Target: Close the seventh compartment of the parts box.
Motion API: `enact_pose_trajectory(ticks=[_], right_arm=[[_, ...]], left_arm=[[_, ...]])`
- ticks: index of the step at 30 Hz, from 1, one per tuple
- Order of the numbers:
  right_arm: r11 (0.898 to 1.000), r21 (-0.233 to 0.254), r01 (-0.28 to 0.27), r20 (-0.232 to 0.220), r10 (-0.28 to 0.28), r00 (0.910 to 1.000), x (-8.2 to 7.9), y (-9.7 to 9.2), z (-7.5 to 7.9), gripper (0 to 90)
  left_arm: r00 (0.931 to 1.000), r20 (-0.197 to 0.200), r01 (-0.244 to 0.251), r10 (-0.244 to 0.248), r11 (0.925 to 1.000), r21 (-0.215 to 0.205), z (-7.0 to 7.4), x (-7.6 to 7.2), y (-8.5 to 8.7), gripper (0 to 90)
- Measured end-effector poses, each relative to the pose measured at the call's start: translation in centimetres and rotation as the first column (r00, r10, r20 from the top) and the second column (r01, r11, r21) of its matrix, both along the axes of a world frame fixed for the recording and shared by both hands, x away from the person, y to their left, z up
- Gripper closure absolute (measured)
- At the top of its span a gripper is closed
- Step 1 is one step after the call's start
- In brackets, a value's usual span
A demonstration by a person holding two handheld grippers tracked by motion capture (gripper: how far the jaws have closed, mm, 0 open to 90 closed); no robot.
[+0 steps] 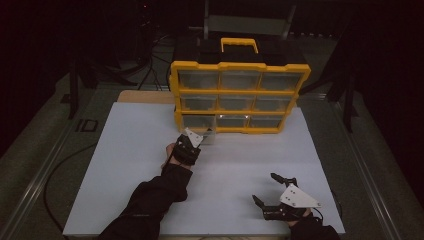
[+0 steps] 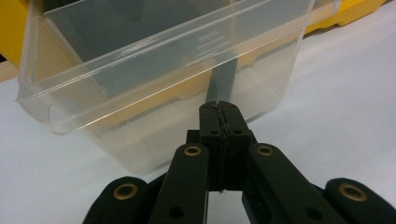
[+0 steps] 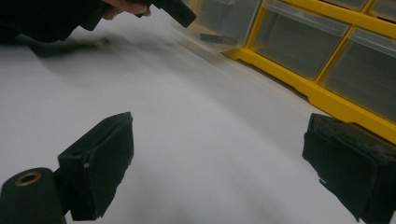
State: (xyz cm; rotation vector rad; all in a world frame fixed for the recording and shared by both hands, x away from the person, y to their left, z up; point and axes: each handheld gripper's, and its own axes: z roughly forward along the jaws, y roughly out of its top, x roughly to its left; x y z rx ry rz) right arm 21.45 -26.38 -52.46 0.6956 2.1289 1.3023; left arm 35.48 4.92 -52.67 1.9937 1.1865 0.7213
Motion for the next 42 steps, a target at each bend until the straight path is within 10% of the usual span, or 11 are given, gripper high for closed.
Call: enact_pose_trajectory(ticks=[42], right_arm=[[1.0, 0.001, 0.007, 0.007, -0.007, 1.0, 0.0, -0.1, 0.0, 8.9]], left_arm=[[0.9998, -0.006, -0.018, 0.018, 0.9992, 0.037, 0.3, 3.2, -0.6, 89.0]])
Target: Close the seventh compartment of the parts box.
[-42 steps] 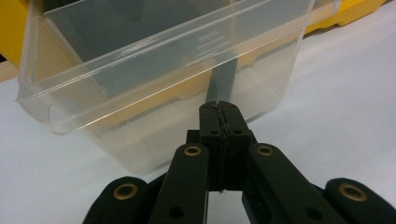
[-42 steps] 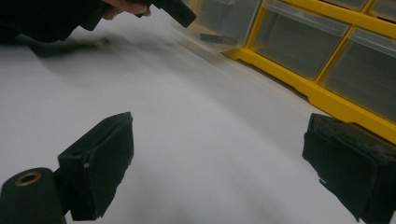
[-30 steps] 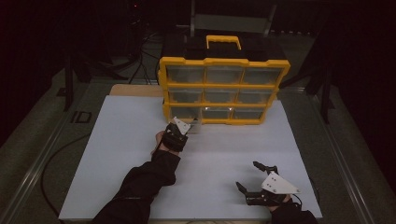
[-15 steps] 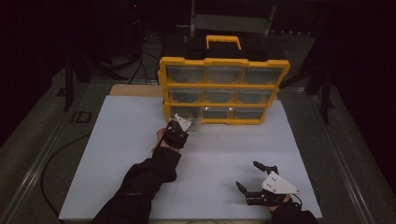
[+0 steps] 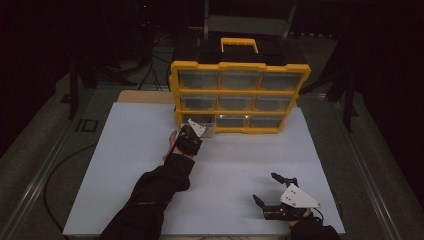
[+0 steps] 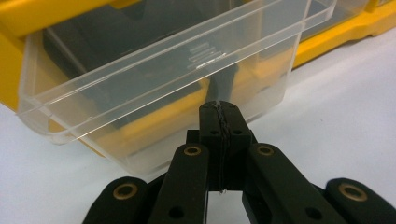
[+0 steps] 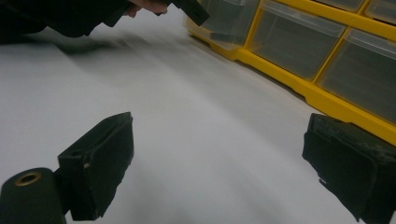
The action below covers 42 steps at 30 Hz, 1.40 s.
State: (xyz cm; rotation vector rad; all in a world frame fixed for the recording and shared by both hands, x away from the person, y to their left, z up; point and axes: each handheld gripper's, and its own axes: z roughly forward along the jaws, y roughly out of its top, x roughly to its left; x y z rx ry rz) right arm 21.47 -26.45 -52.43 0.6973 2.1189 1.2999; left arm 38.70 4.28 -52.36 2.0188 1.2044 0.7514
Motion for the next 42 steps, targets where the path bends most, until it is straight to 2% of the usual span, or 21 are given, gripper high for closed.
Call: enact_pose_trajectory(ticks=[7, 11, 24, 42], right_arm=[[1.0, -0.002, -0.003, -0.004, 0.003, 1.0, 0.0, 0.0, 0.0, 8.9], [1.0, 0.0, 0.001, -0.001, -0.001, 1.0, 0.0, 0.0, 0.0, 8.9], [1.0, 0.003, 0.004, -0.003, -0.004, 1.0, 0.0, 0.0, 0.0, 8.9], [1.0, 0.004, 0.004, -0.007, -0.004, 1.0, 0.0, -0.1, 0.0, 8.9]], left_arm=[[0.9999, -0.002, -0.015, 0.015, 0.9999, 0.002, 0.1, 0.7, 0.0, 88.9], [0.9996, -0.001, -0.027, 0.027, 0.9995, -0.018, 0.0, 1.2, 0.0, 88.9], [0.9995, -0.001, -0.033, 0.033, 0.9994, 0.013, 0.0, 2.2, -0.1, 88.8], [0.9985, 0.001, -0.055, 0.055, 0.9984, 0.01, -0.1, 3.5, 0.4, 88.9]])
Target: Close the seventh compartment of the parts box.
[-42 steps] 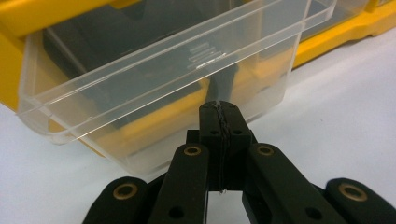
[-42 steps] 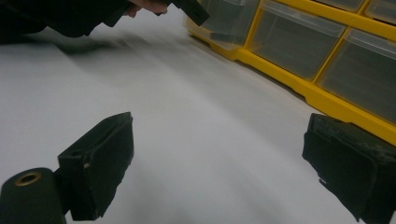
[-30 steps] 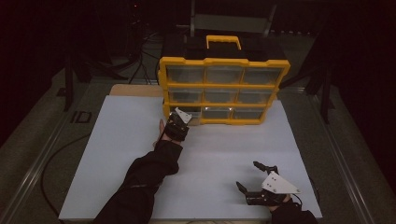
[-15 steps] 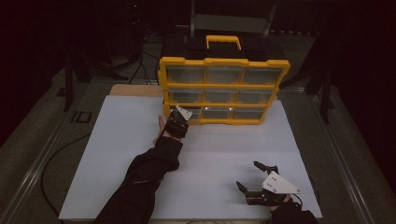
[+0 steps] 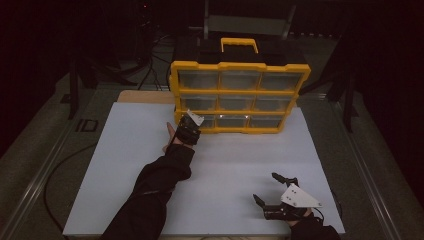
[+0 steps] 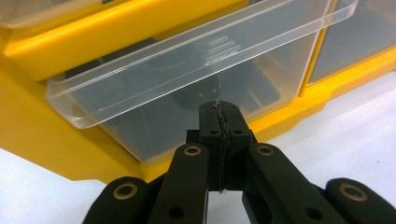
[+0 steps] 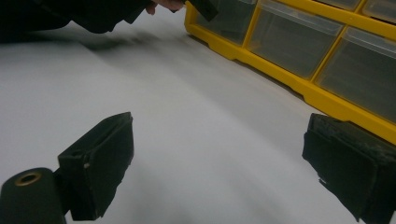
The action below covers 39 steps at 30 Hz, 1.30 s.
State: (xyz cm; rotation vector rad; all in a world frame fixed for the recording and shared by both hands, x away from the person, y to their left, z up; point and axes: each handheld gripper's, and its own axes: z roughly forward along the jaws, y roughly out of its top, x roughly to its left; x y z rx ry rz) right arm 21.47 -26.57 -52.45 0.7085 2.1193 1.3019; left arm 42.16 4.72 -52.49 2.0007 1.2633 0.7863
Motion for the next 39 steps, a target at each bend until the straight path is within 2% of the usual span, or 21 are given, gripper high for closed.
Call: enact_pose_trajectory(ticks=[3, 8, 16, 24, 26, 29, 31, 32, 33, 34, 36, 39], right_arm=[[1.0, 0.0, 0.001, -0.002, -0.001, 1.0, 0.0, 0.0, 0.0, 8.9], [1.0, 0.0, 0.002, 0.0, -0.002, 1.0, 0.0, 0.0, 0.0, 8.9], [1.0, -0.001, 0.005, -0.001, -0.005, 1.0, 0.0, 0.0, 0.0, 8.9], [1.0, -0.001, 0.005, 0.0, -0.005, 1.0, 0.0, 0.0, 0.0, 8.9], [1.0, -0.001, 0.004, -0.002, -0.004, 1.0, 0.0, 0.0, 0.0, 8.9], [1.0, -0.004, 0.003, -0.003, -0.003, 1.0, 0.0, 0.0, 0.0, 8.9], [1.0, -0.004, 0.002, -0.003, -0.002, 1.0, 0.0, 0.0, 0.0, 8.9], [1.0, -0.005, 0.002, -0.002, -0.002, 1.0, 0.0, 0.0, 0.0, 8.9], [1.0, -0.007, 0.002, -0.004, -0.002, 1.0, 0.0, 0.0, -0.1, 8.9], [1.0, -0.008, 0.002, -0.003, -0.002, 1.0, 0.0, 0.0, -0.1, 8.9], [1.0, -0.007, 0.002, -0.002, -0.002, 1.0, 0.1, 0.0, -0.1, 8.9], [1.0, -0.008, 0.003, -0.003, -0.003, 1.0, 0.0, 0.1, -0.1, 8.9]], left_arm=[[0.9999, -0.001, -0.015, 0.015, 0.9998, -0.011, 0.0, 0.3, 0.2, 88.9], [1.0, -0.006, -0.006, 0.006, 0.9999, -0.012, 0.1, 0.6, 0.2, 89.0], [1.0, -0.003, 0.003, -0.003, 1.0, 0.004, 0.0, 0.5, -0.1, 88.7], [0.9998, -0.014, 0.01, -0.01, 0.9999, -0.005, 0.0, -0.1, -0.5, 70.4], [0.9999, -0.016, 0.007, -0.007, 0.9999, -0.016, 0.1, -0.2, -0.7, 61.1], [0.9993, -0.028, 0.024, -0.024, 0.9996, -0.014, 0.3, -0.5, -0.7, 58.1], [0.9993, -0.029, 0.024, -0.024, 0.9993, -0.029, 0.4, -0.6, -0.7, 52.3], [0.9995, -0.028, 0.013, -0.014, 0.9997, -0.022, 0.4, -0.6, -0.7, 48.0], [0.9996, -0.028, -0.002, 0.001, 0.9999, -0.014, 0.4, -0.7, -0.8, 39.2], [0.9993, -0.037, -0.003, 0.002, 0.9998, -0.02, 0.4, -0.7, -0.8, 35.1], [0.9981, -0.061, -0.003, 0.001, 0.9997, -0.024, 0.4, -0.7, -0.8, 28.4], [0.998, -0.063, 0.006, -0.007, 0.9999, -0.013, 0.5, -0.9, -0.8, 24.4]])
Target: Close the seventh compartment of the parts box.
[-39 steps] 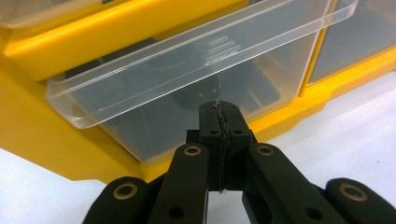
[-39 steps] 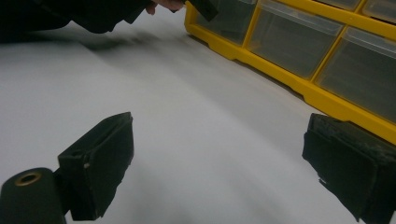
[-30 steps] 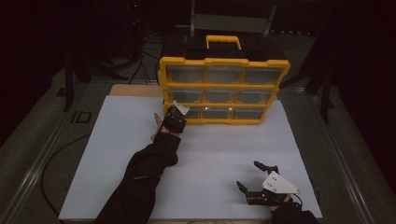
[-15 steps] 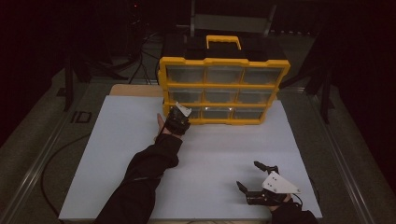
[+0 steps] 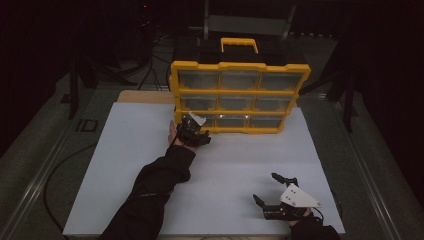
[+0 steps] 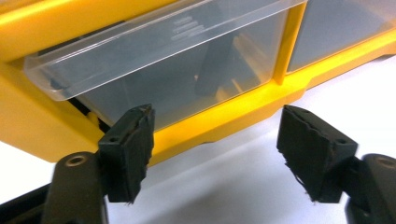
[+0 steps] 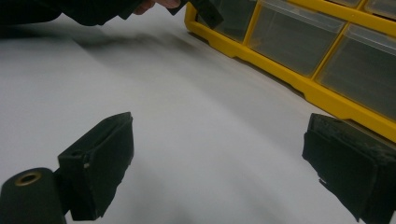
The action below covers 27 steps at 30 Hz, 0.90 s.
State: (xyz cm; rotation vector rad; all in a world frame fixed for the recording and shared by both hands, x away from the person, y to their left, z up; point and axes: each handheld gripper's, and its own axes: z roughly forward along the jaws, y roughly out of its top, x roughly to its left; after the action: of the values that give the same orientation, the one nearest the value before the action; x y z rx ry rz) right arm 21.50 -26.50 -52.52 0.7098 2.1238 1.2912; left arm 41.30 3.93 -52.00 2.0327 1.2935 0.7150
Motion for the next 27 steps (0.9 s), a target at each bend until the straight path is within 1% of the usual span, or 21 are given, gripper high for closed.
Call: enact_pose_trajectory(ticks=[1, 2, 4, 5, 6, 7, 8, 9, 10, 11, 13, 14, 18, 19, 21, 22, 23, 25, 27], right_arm=[[1.0, 0.001, 0.0, 0.0, 0.0, 1.0, 0.0, 0.0, 0.0, 8.9], [1.0, 0.001, 0.001, 0.002, -0.001, 1.0, 0.0, 0.0, 0.0, 8.9], [1.0, 0.001, 0.001, 0.002, -0.001, 1.0, 0.0, 0.0, 0.0, 8.9], [1.0, 0.0, 0.001, 0.002, -0.001, 1.0, 0.0, 0.0, 0.0, 8.9], [1.0, 0.0, 0.002, 0.003, -0.002, 1.0, 0.0, 0.0, 0.0, 8.9], [1.0, 0.001, 0.003, 0.003, -0.003, 1.0, 0.0, 0.0, 0.0, 8.9], [1.0, 0.002, 0.003, 0.002, -0.003, 1.0, 0.0, 0.0, 0.0, 8.8], [1.0, 0.001, 0.003, 0.003, -0.003, 1.0, 0.0, 0.0, 0.0, 8.9], [1.0, 0.0, 0.004, 0.004, -0.004, 1.0, 0.0, 0.0, 0.0, 8.9], [1.0, 0.001, 0.004, 0.004, -0.004, 1.0, 0.0, -0.1, 0.0, 8.9], [1.0, 0.001, 0.005, 0.005, -0.005, 1.0, 0.0, -0.1, 0.0, 8.9], [1.0, 0.001, 0.004, 0.004, -0.004, 1.0, 0.0, -0.1, 0.0, 8.9], [1.0, 0.001, 0.007, 0.002, -0.007, 1.0, 0.1, 0.0, 0.0, 8.9], [1.0, 0.0, 0.004, 0.003, -0.004, 1.0, 0.1, 0.0, 0.0, 8.9], [1.0, 0.0, 0.004, 0.003, -0.004, 1.0, 0.0, 0.0, 0.0, 8.9], [1.0, 0.0, 0.005, 0.002, -0.005, 1.0, 0.0, 0.0, 0.0, 8.9], [1.0, -0.001, 0.004, 0.003, -0.004, 1.0, 0.1, 0.0, 0.0, 8.9], [1.0, 0.002, 0.007, 0.002, -0.008, 1.0, 0.1, 0.0, 0.0, 8.9], [1.0, 0.001, 0.007, 0.003, -0.007, 1.0, 0.1, -0.1, 0.0, 8.9]], left_arm=[[1.0, -0.007, 0.002, -0.002, 1.0, 0.01, 0.0, 0.0, 0.0, 22.8], [1.0, -0.009, 0.002, -0.002, 1.0, 0.006, 0.1, 0.0, 0.0, 15.7], [0.9994, -0.026, 0.02, -0.021, 0.9997, -0.016, 0.1, -0.1, 0.1, 8.8], [0.999, -0.033, 0.028, -0.029, 0.9992, -0.03, 0.2, -0.1, 0.1, 0.8], [0.9982, -0.039, 0.045, -0.046, 0.9983, -0.039, 0.2, -0.1, 0.2, 0.0], [0.9981, -0.04, 0.046, -0.047, 0.9981, -0.042, 0.2, -0.1, 0.2, 0.0], [0.9984, -0.028, 0.047, -0.049, 0.9974, -0.054, 0.3, -0.2, 0.3, 0.0], [0.9978, -0.024, 0.061, -0.062, 0.9965, -0.058, 0.4, -0.3, 0.4, 0.0], [0.998, -0.019, 0.06, -0.061, 0.9966, -0.057, 0.4, -0.3, 0.4, 0.0], [0.9973, -0.016, 0.071, -0.072, 0.995, -0.071, 0.5, -0.4, 0.6, 0.0], [0.9967, -0.001, 0.081, -0.081, 0.9944, -0.068, 0.7, -0.5, 0.7, 0.0], [0.9958, -0.001, 0.092, -0.092, 0.993, -0.074, 0.8, -0.5, 0.8, 0.0], [0.9945, 0.013, 0.105, -0.104, 0.99, -0.095, 1.3, -0.7, 1.4, 0.0], [0.9934, 0.018, 0.115, -0.113, 0.9879, -0.105, 1.4, -0.8, 1.5, 0.0], [0.9911, 0.025, 0.133, -0.131, 0.9854, -0.106, 1.7, -0.8, 1.7, 0.0], [0.9891, 0.024, 0.147, -0.145, 0.9822, -0.117, 1.8, -0.8, 1.8, 0.0], [0.9883, 0.028, 0.152, -0.15, 0.9804, -0.125, 1.9, -0.9, 2.0, 0.0], [0.9842, 0.025, 0.177, -0.176, 0.9723, -0.152, 2.1, -0.9, 2.2, 0.0], [0.9772, 0.023, 0.212, -0.211, 0.9617, -0.174, 2.2, -0.9, 2.4, 0.0]])
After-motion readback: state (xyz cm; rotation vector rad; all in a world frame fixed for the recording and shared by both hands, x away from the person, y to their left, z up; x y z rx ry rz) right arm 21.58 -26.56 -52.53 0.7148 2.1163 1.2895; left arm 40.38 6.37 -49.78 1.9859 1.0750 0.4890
